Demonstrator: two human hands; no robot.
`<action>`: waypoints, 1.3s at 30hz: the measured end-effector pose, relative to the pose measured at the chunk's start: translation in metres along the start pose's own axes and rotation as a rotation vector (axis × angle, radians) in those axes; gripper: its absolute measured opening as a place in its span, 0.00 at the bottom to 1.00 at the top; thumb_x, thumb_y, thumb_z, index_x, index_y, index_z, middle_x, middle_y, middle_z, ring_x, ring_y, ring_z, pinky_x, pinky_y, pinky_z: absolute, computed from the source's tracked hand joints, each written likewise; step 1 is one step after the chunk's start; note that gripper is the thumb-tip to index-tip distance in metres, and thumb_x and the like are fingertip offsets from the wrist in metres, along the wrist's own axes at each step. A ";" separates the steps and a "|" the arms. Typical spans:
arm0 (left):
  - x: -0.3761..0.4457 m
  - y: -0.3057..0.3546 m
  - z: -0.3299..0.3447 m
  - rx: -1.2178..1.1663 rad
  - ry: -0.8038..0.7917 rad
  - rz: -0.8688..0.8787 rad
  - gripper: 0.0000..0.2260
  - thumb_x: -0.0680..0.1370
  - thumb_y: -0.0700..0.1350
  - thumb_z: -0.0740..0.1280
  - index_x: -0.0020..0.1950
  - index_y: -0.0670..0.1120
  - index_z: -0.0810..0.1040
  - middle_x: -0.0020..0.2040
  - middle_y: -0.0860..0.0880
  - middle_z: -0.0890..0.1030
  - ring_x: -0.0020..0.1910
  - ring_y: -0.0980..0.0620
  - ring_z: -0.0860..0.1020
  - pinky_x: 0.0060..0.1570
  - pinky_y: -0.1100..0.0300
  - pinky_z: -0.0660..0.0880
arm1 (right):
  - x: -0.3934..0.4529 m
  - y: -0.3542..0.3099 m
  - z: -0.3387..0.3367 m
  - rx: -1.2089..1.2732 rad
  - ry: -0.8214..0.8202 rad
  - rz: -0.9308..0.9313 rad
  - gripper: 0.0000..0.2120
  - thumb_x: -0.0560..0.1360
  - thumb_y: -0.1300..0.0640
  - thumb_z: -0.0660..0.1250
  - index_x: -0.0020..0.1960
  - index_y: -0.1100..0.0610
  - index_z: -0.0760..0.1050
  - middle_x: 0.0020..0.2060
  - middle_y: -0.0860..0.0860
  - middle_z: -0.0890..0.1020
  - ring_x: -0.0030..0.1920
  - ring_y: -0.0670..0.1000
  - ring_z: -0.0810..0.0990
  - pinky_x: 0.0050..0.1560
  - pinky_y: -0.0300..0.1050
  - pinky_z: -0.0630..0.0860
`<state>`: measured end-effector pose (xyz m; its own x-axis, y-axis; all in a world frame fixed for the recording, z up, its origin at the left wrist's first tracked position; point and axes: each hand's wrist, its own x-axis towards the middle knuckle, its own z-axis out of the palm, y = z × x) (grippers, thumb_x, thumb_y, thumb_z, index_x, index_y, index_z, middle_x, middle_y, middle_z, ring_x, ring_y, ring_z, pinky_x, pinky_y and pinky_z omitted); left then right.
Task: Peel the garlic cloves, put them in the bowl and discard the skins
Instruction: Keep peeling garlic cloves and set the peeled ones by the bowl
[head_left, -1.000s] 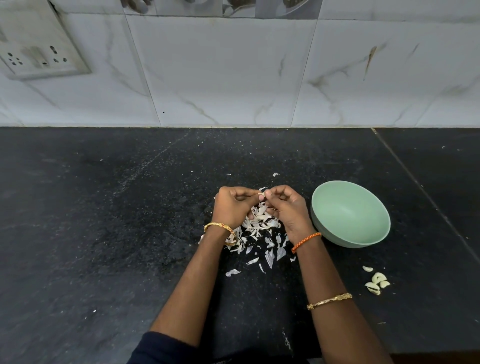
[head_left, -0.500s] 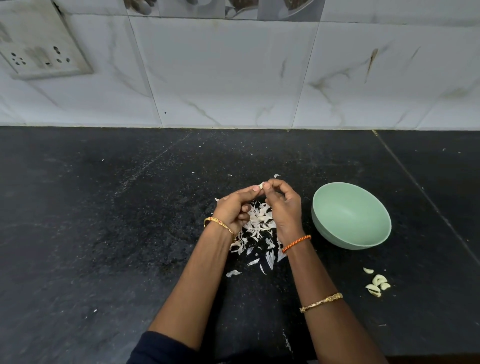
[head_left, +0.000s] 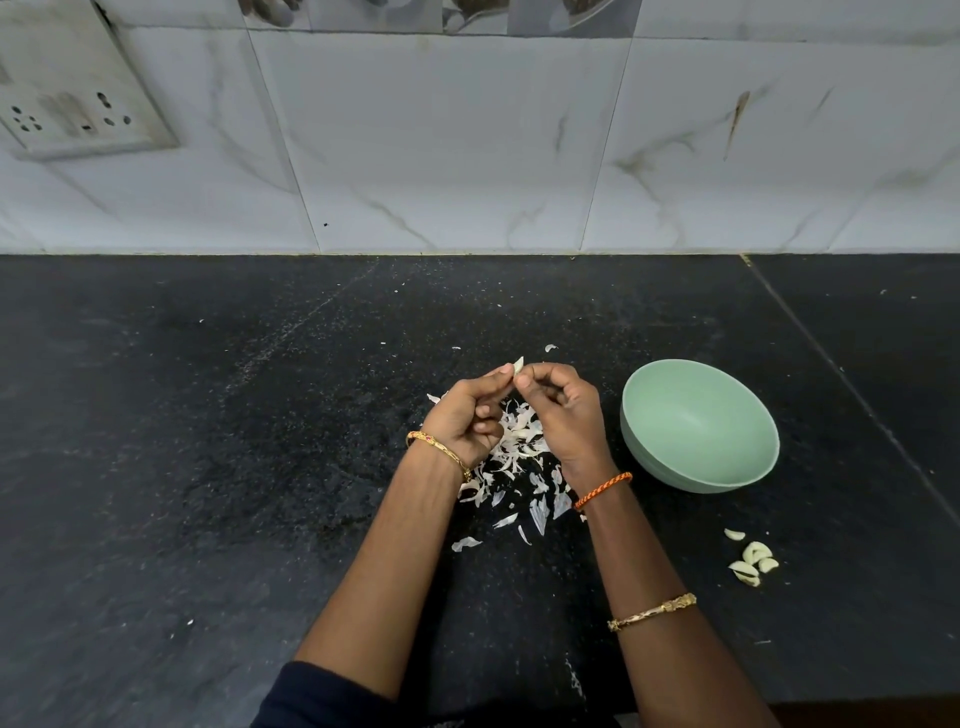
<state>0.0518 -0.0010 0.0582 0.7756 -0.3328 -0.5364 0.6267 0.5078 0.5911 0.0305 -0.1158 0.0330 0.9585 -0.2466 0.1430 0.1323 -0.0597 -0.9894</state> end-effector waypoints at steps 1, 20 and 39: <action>0.000 0.000 0.000 0.007 0.001 0.002 0.05 0.79 0.38 0.62 0.44 0.45 0.75 0.41 0.50 0.80 0.15 0.60 0.62 0.15 0.73 0.54 | 0.000 -0.001 -0.001 -0.020 -0.010 -0.008 0.10 0.74 0.65 0.69 0.41 0.50 0.79 0.48 0.57 0.77 0.45 0.46 0.78 0.48 0.34 0.75; -0.005 0.009 -0.007 0.250 0.037 0.197 0.10 0.79 0.42 0.64 0.59 0.45 0.78 0.42 0.54 0.80 0.20 0.62 0.62 0.17 0.72 0.57 | -0.002 -0.006 -0.016 -0.117 -0.083 0.036 0.10 0.75 0.66 0.68 0.46 0.51 0.81 0.42 0.49 0.84 0.41 0.44 0.78 0.43 0.33 0.74; 0.000 0.001 -0.008 0.872 0.113 0.761 0.07 0.73 0.35 0.71 0.47 0.45 0.84 0.42 0.50 0.84 0.44 0.56 0.82 0.49 0.61 0.78 | 0.001 -0.021 -0.014 0.265 -0.083 0.277 0.04 0.75 0.67 0.67 0.48 0.63 0.80 0.37 0.57 0.84 0.38 0.48 0.84 0.40 0.37 0.80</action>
<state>0.0518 0.0056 0.0535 0.9905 -0.0816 0.1105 -0.1242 -0.1876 0.9744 0.0253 -0.1284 0.0541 0.9828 -0.1386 -0.1219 -0.0839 0.2528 -0.9639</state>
